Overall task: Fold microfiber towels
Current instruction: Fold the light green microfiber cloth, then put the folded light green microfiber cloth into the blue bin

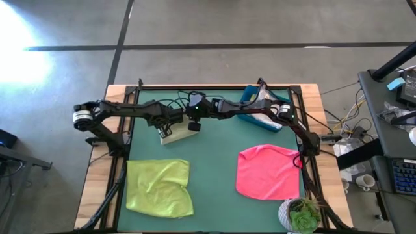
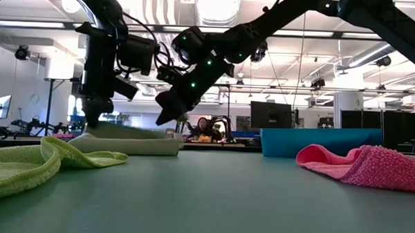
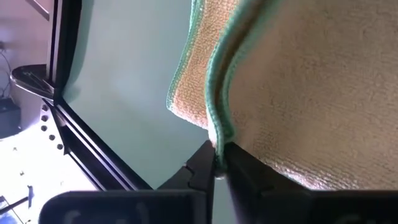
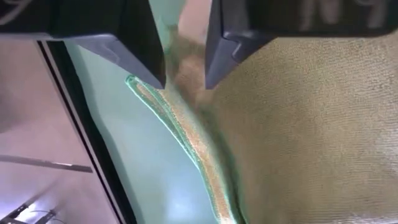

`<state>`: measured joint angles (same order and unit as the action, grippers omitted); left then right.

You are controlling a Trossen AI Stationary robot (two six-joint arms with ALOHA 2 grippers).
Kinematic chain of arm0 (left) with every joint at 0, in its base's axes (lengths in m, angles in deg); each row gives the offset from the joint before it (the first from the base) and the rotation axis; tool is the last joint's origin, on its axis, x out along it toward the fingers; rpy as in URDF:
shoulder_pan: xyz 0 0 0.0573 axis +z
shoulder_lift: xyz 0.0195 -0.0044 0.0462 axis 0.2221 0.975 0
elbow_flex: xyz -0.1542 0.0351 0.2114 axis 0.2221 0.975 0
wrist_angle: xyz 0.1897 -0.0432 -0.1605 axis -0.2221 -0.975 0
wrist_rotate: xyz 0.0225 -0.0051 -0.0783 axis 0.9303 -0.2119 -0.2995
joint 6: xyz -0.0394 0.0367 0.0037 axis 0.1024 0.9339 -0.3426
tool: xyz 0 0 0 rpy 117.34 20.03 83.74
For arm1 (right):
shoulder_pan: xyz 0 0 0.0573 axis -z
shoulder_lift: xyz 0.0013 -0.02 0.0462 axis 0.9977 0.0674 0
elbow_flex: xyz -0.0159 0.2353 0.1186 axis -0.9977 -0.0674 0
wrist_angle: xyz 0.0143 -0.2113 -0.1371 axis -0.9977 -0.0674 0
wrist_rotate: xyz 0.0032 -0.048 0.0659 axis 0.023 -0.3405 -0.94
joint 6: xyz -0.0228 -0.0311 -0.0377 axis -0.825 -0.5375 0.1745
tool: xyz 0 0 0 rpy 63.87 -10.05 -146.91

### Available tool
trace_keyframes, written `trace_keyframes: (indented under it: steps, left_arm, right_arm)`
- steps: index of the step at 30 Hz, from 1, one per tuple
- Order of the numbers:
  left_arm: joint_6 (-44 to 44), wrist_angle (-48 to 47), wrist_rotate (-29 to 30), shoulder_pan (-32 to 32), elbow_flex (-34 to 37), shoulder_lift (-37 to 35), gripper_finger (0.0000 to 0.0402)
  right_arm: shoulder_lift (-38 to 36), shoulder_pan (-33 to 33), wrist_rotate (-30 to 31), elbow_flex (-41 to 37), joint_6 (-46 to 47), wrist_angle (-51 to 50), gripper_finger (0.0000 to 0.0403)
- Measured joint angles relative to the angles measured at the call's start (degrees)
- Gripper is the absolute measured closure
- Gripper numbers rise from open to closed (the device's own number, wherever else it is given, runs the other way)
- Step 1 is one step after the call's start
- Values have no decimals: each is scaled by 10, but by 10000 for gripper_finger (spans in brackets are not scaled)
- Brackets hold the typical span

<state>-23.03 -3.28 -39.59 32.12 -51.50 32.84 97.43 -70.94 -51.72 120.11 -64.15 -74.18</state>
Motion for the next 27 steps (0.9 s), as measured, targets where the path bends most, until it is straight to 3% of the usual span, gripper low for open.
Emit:
trace_keyframes:
  steps: [8,13,20,24,27]
  left_arm:
    - [0,-2,60,4,-2,0,301]
    - [16,-41,70,5,-38,-1,260]
    - [15,-127,70,5,-97,-43,249]
    - [-4,-132,23,-2,-91,-101,249]
    - [-48,-124,-28,-15,-72,-147,249]
  right_arm:
    - [-2,3,8,18,-2,-39,256]
    - [-10,6,30,75,-33,-175,248]
    - [-11,28,28,157,-33,-372,245]
    - [-12,48,24,168,1,-467,245]
    - [-15,56,-15,157,17,-522,246]
